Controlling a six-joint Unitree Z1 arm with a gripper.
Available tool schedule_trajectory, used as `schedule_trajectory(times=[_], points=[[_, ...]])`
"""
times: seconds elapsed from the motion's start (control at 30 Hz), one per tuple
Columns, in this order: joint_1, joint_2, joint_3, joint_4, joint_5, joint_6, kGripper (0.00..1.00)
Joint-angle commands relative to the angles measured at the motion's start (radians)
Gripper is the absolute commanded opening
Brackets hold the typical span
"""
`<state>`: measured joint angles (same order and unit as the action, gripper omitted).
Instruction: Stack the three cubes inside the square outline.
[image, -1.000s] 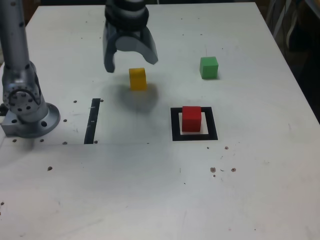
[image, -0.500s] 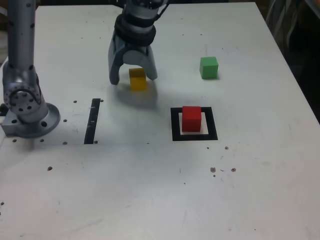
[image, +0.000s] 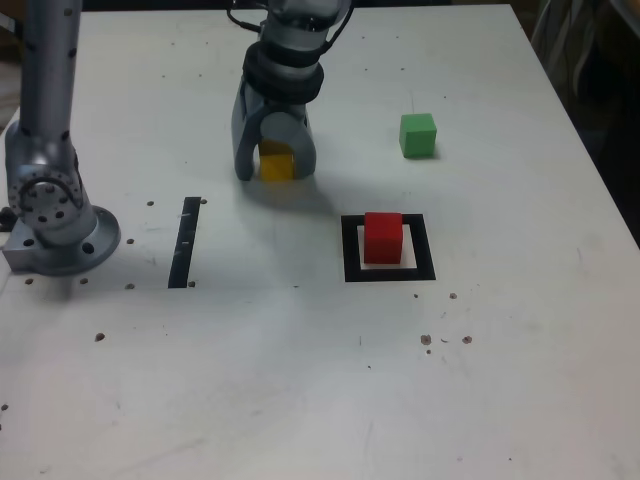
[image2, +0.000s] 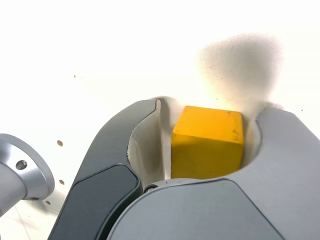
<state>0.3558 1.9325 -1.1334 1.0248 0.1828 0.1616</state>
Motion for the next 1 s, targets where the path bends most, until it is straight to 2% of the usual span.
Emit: schedule_trajectory(times=[0.0, 0.23, 0.43, 0.57, 0.77, 0.97], points=[[0.003, 0.004, -0.003, -0.003, -0.004, 0.004, 0.31], [0.003, -0.003, -0.021, 0.013, -0.023, 0.033, 0.28], [-0.01, -0.084, -0.036, 0.056, -0.021, 0.037, 0.16], [-0.046, -0.142, -0.052, 0.099, -0.024, 0.032, 0.15], [-0.211, -0.183, -0.172, 0.219, -0.029, -0.055, 0.15], [-0.41, -0.117, -0.37, 0.327, -0.037, -0.171, 0.15]])
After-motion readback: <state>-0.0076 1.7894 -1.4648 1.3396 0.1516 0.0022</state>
